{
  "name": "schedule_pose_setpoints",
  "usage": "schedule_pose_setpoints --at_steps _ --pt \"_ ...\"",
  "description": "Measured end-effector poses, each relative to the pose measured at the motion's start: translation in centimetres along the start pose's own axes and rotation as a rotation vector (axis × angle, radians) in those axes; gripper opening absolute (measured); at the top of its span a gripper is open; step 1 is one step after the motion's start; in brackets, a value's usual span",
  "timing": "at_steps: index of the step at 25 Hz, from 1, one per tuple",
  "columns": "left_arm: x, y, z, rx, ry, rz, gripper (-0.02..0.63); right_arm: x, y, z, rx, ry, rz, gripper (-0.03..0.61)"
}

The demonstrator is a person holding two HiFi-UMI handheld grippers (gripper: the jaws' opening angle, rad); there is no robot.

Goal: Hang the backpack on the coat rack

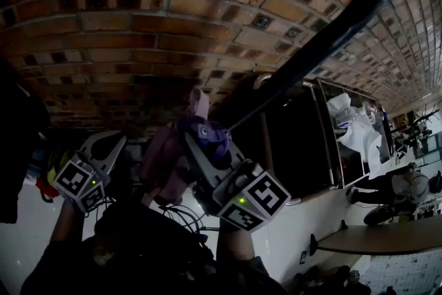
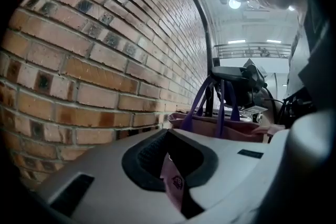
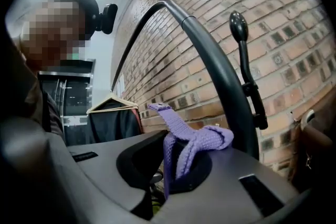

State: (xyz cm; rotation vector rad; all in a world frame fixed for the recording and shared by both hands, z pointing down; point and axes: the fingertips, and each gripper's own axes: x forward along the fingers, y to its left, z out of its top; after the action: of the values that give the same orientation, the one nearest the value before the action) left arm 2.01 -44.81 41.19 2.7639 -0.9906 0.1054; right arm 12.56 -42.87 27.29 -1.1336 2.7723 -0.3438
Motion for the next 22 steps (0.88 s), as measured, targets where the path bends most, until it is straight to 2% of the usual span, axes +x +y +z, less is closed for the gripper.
schedule_pose_setpoints --at_steps 6,14,22 --pt "0.5 -0.7 0.5 0.022 -0.006 -0.010 0.012 -1.2 -0.8 -1.6 0.050 0.009 -0.022 -0.002" --pt "-0.3 -1.6 -0.1 0.016 0.000 0.010 0.012 -2.7 -2.0 -4.2 0.031 0.048 -0.082 -0.003" --pt "-1.8 -4.5 -0.6 0.038 -0.001 0.000 0.012 -3.7 -2.0 -6.0 0.026 0.060 -0.105 -0.002"
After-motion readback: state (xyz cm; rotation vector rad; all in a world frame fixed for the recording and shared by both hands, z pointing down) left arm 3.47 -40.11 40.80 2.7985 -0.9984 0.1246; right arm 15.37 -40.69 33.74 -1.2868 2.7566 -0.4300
